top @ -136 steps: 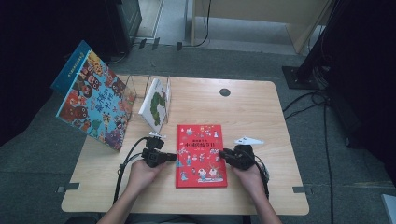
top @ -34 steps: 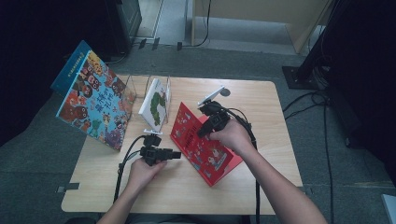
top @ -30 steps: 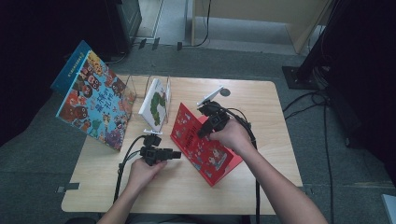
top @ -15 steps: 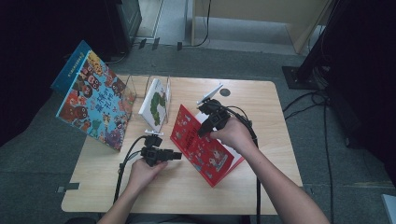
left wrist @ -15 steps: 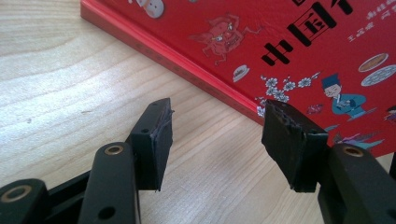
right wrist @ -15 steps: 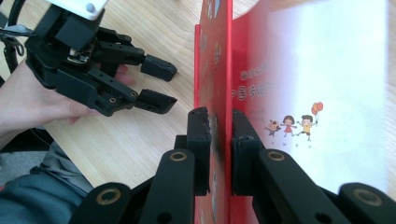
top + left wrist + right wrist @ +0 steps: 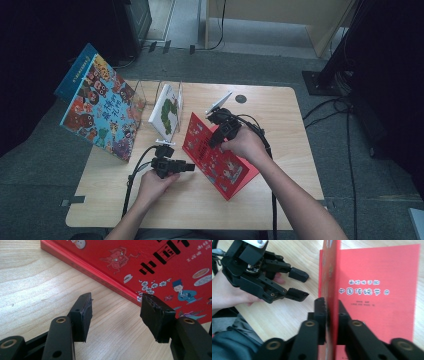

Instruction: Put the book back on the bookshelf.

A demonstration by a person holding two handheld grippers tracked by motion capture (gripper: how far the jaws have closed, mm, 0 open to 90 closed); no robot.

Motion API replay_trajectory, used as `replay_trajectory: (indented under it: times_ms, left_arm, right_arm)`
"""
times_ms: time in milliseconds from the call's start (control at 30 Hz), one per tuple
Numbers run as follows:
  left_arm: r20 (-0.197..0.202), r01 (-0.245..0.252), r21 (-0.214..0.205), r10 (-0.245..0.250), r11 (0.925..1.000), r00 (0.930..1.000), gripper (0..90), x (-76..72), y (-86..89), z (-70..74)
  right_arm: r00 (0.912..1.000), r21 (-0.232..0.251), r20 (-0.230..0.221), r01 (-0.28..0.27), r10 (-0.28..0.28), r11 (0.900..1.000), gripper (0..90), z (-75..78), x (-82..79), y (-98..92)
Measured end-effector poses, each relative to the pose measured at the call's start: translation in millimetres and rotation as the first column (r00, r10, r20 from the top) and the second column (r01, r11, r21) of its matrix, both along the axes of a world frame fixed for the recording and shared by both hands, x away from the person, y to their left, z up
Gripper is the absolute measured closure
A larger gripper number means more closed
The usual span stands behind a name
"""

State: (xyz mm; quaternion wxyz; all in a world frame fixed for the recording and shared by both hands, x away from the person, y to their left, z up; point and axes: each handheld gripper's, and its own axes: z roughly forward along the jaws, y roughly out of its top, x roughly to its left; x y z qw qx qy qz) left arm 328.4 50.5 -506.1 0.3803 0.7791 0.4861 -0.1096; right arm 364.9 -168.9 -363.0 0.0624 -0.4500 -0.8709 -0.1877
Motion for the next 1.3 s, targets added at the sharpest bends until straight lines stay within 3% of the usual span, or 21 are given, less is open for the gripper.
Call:
replay_trajectory:
  times_ms: [200, 300, 500, 700, 833, 1067, 1133, 1300]
  left_arm:
    - [0.004, -0.001, -0.008, 0.001, 1.0, 1.0, 43.0, -0.2, -0.1, 0.7]
    - [0.022, -0.006, 0.009, 0.005, 0.9999, 0.9997, 42.6, -1.1, -0.7, 1.4]
    - [0.019, -0.006, 0.001, 0.006, 1.0, 0.9998, 41.9, -1.2, -0.4, 2.6]
    - [0.022, -0.002, -0.012, 0.003, 0.9999, 0.9998, 40.4, -1.1, -0.2, 6.6]
    - [0.039, 0.001, 0.006, -0.001, 1.0, 0.9992, 39.5, -1.7, -2.3, 9.2]
    - [0.026, 0.011, -0.036, -0.01, 0.9993, 0.9996, 38.8, 1.0, -1.3, 13.6]
    - [0.025, 0.014, -0.064, -0.013, 0.9979, 0.9996, 38.9, 0.7, -0.8, 15.1]
    - [0.044, 0.027, -0.097, -0.023, 0.995, 0.9988, 37.0, 0.9, -1.9, 21.6]
  right_arm:
    - [0.9991, 0.021, -0.037, 0.022, -0.022, 0.9995, 87.7, -0.6, 4.0, -3.4]
    - [0.9988, 0.029, -0.046, 0.02, -0.019, 0.9994, 87.8, -0.2, 4.3, -4.6]
    - [0.9998, 0.037, -0.012, 0.013, -0.013, 0.9992, 88.1, 5.5, 0.7, -3.2]
    - [0.9998, 0.08, -0.012, 0.016, -0.015, 0.9967, 88.2, 20.8, 0.9, -10.3]
    - [0.9999, 0.084, -0.009, 0.006, -0.006, 0.9964, 88.2, 30.8, -0.4, -10.3]
    - [0.9999, 0.1, 0.001, -0.013, 0.013, 0.9949, 88.1, 40.6, -3.5, -10.7]
    - [1.0, 0.104, 0.004, -0.008, 0.008, 0.9945, 88.2, 41.9, -3.5, -12.4]
    - [0.9998, 0.126, -0.005, -0.017, 0.018, 0.9919, 88.2, 42.8, -3.9, -14.1]
